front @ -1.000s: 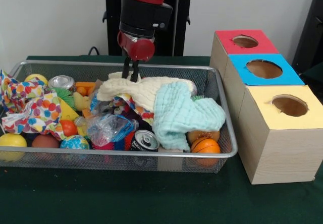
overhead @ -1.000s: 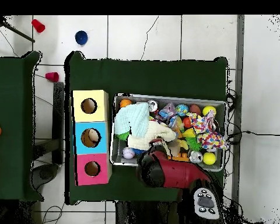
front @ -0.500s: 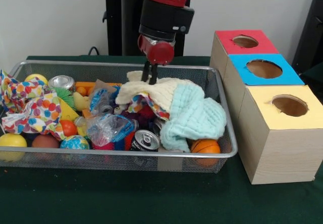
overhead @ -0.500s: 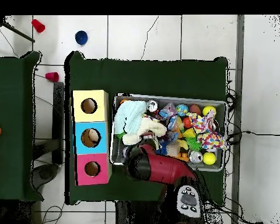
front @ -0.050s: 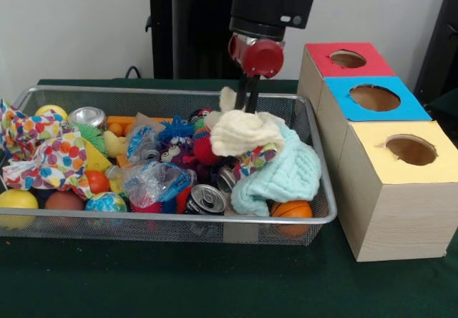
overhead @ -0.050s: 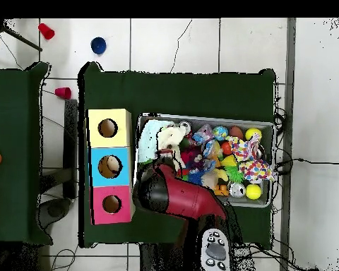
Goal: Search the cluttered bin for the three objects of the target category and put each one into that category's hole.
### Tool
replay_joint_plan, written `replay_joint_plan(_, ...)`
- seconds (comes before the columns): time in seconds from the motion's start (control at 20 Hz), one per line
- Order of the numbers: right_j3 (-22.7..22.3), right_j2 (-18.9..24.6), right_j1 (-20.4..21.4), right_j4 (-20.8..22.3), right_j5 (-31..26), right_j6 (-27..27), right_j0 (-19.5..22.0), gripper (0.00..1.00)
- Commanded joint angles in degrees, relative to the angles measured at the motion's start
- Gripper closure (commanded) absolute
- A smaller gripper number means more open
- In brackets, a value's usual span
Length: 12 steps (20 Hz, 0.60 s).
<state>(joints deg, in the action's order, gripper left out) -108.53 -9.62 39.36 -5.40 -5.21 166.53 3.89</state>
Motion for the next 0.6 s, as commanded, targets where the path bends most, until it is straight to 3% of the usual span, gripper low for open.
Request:
replay_joint_plan(0.05, -1.44, -1.78, 5.44, -2.01, -13.58, 3.35, -0.94, 0.0)
replay_joint_plan(0.15, -0.57, -6.22, 6.91, 1.15, -16.41, 0.24, -1.24, 0.0)
replay_joint_plan(0.25, -0.51, -7.92, 9.14, 3.74, -18.5, -2.8, -0.08, 0.0)
replay_joint_plan(0.6, -2.56, -5.73, 15.47, 8.76, -21.45, -8.49, 5.58, 0.0)
